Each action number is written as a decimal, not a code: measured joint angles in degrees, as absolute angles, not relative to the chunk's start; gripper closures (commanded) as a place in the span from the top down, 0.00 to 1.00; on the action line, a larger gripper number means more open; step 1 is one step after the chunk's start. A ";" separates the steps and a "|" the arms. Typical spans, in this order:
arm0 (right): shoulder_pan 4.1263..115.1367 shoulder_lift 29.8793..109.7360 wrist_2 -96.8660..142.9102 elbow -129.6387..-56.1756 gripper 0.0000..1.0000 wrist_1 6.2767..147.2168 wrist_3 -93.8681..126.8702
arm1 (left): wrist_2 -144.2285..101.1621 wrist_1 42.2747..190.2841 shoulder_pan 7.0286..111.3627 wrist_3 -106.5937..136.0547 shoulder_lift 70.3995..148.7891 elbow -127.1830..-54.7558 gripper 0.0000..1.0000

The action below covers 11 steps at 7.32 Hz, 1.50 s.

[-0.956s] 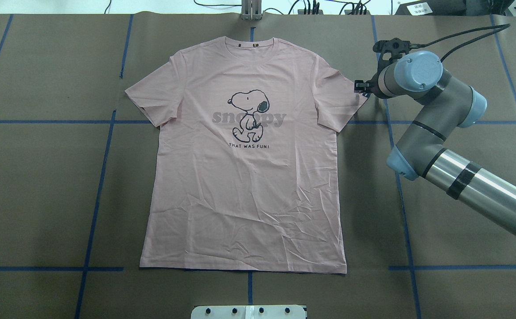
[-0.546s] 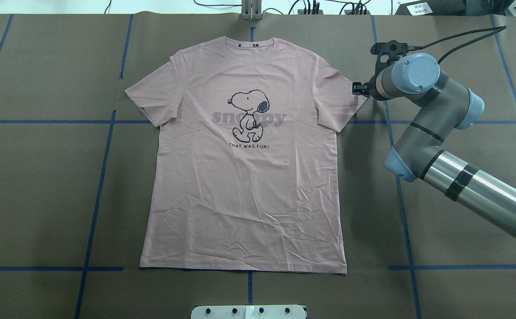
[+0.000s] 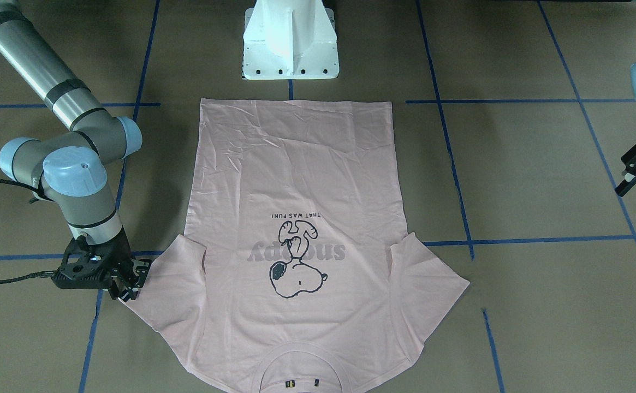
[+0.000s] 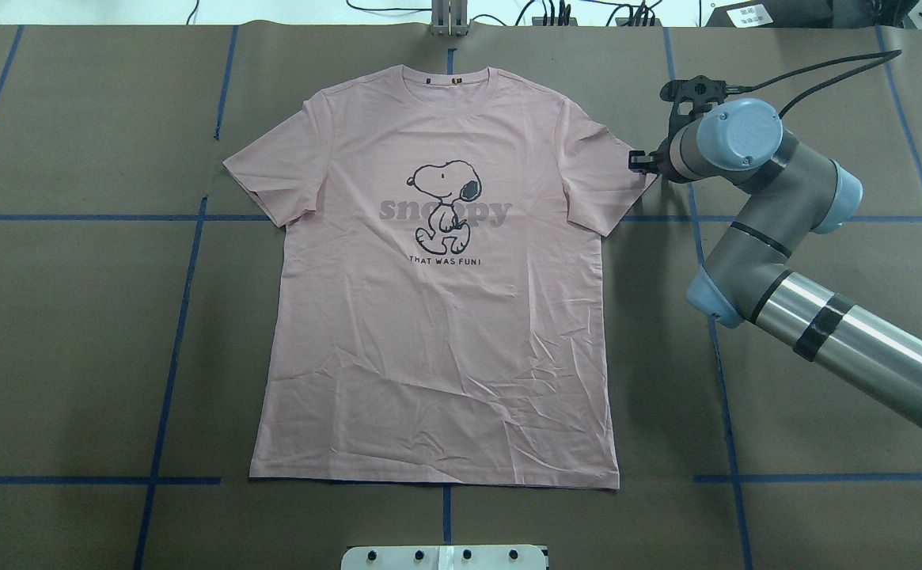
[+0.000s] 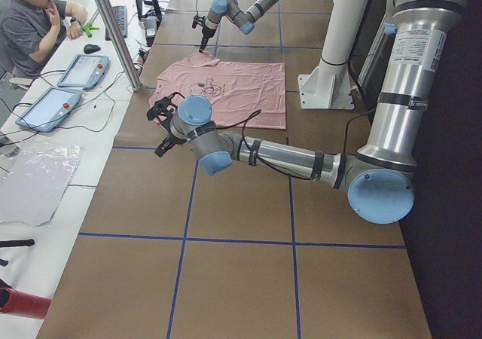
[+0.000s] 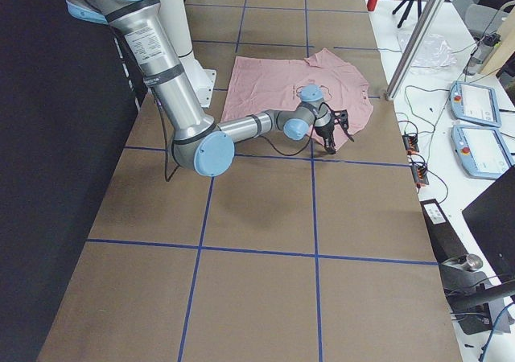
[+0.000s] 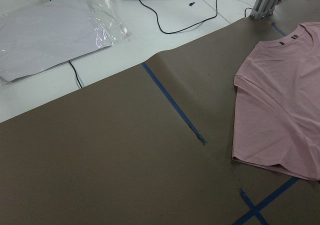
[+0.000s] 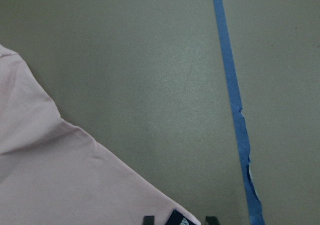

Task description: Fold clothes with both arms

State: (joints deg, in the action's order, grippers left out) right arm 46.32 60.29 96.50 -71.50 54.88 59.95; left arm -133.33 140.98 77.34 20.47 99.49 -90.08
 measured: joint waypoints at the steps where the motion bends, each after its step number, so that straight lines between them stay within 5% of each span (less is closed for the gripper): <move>1: 46.32 60.27 96.50 -71.51 0.00 54.87 60.02 | -133.33 140.98 77.34 20.42 99.49 -90.04 1.00; 5: 46.36 55.85 96.09 -72.00 0.00 57.30 63.51 | -133.33 140.98 77.34 20.41 99.49 -90.04 1.00; 8: 41.18 45.39 88.55 -70.90 0.00 69.36 72.80 | -133.33 140.98 77.34 20.50 99.49 -90.03 1.00; 9: 39.03 42.40 85.58 -68.80 0.23 70.81 75.10 | -133.33 140.98 77.34 20.56 99.49 -90.01 1.00; 10: 37.48 40.50 83.30 -66.61 0.99 71.20 76.07 | -133.33 140.98 77.34 20.61 99.49 -89.97 1.00; 11: 36.32 39.75 81.27 -65.46 1.00 71.16 76.23 | -133.33 140.98 77.34 20.66 99.49 -89.94 1.00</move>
State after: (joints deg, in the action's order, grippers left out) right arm 36.32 39.75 81.27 -65.46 71.16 76.23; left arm -133.33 140.98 77.34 20.66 99.49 -89.94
